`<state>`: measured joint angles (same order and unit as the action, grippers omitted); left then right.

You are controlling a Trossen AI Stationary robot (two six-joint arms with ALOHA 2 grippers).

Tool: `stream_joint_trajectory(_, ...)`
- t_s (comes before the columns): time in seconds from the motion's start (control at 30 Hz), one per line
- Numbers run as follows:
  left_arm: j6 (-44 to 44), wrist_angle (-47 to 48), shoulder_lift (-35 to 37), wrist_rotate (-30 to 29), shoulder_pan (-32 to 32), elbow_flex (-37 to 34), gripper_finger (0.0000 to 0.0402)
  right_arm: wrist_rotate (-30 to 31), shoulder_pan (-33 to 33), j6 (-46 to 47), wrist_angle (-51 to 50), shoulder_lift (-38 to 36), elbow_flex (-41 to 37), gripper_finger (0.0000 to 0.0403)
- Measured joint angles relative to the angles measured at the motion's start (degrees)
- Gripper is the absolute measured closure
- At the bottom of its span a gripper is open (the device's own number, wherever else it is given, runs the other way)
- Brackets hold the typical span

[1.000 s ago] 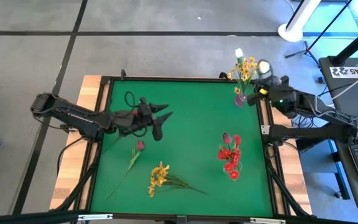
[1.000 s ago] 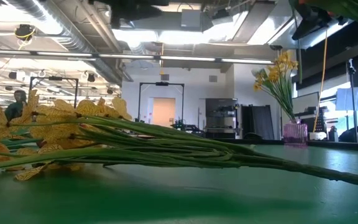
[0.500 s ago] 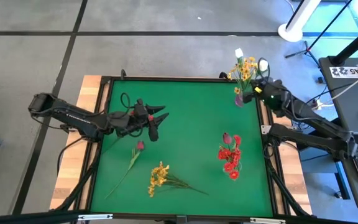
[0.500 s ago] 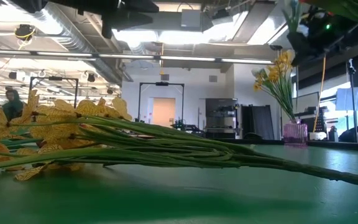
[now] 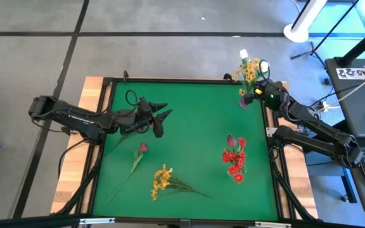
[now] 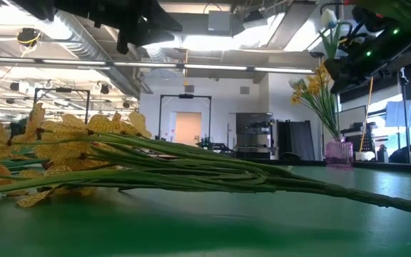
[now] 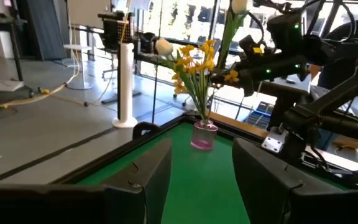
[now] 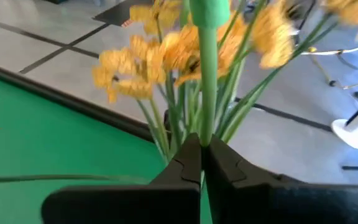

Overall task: Sort flowers into vase by color
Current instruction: Put the white tulips into the purple vase

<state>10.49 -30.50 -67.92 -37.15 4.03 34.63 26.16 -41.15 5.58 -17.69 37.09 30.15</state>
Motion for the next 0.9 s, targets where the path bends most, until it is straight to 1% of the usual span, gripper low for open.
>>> stream_joint_trajectory(0.1, 1.54, 1.27, 0.0, 1.94, -0.81, 0.0, 0.0237, -3.2, -2.34, -0.02, 0.95, 1.25, -0.96, 0.0403)
stream_joint_trajectory(0.27, 2.09, 1.57, 0.0, 2.26, -0.81, 0.0, 0.0237, -6.28, -4.83, 0.03, 1.69, 3.58, -2.39, 0.0402)
stream_joint_trajectory(0.4, 2.09, 1.52, 0.0, 2.26, -0.81, 0.0, 0.0237, -6.9, -5.04, 0.06, 1.67, 5.66, -3.32, 0.0395)
stream_joint_trajectory(0.53, 2.51, 1.57, 0.0, 2.26, -0.81, 0.0, 0.0237, -7.29, -5.02, -0.02, 1.51, 6.94, -3.26, 0.0378)
stream_joint_trajectory(0.63, 2.68, 2.1, 0.0, 2.26, -0.81, 0.0, 0.0237, -8.41, -5.0, -0.07, 1.23, 6.96, -2.43, 0.0355)
stream_joint_trajectory(0.7, 2.93, 2.59, 0.0, 2.26, -0.81, 0.0, 0.0237, -9.35, -4.98, -0.29, 0.99, 6.76, -1.44, 0.0333)
stream_joint_trajectory(0.8, 3.04, 3.47, 0.0, 2.26, -0.81, 0.0, 0.0237, -9.95, -4.93, -1.18, -1.69, 6.14, 0.45, 0.029)
stream_joint_trajectory(0.9, 4.04, 4.79, 0.0, 2.26, -0.81, 0.02, 0.0237, -10.43, -4.93, -1.27, -7.25, 5.28, 3.41, 0.024)
